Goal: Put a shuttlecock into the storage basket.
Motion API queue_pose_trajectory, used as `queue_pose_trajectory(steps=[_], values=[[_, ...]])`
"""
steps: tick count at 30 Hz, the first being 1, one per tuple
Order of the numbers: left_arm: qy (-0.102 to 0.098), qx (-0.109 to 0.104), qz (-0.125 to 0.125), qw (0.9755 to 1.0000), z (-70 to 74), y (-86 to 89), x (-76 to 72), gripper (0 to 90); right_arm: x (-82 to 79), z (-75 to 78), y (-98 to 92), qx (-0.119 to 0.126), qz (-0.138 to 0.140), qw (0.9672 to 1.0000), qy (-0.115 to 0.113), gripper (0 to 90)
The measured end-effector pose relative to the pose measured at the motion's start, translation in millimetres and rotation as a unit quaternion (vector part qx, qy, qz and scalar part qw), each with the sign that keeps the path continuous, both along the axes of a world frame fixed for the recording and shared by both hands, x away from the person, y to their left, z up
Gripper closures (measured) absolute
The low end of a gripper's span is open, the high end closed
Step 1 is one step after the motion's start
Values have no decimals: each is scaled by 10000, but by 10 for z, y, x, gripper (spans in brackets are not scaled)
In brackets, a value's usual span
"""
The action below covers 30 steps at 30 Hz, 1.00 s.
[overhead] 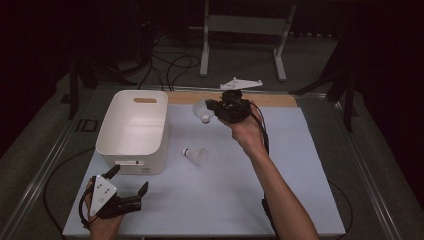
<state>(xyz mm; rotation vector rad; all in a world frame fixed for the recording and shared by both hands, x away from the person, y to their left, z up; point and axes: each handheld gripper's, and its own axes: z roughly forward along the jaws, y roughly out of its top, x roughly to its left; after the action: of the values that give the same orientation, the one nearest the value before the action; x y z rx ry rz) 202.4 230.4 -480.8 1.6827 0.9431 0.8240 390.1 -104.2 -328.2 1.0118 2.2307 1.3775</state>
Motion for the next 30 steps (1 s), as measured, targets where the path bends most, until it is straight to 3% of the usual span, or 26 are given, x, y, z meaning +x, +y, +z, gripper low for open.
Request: queue_pose_trajectory(steps=[30], values=[[-13, 1, 6, 10000, 1, 3, -2, 3, -19, 43, 168, 101, 144, 9998, -48, 897]])
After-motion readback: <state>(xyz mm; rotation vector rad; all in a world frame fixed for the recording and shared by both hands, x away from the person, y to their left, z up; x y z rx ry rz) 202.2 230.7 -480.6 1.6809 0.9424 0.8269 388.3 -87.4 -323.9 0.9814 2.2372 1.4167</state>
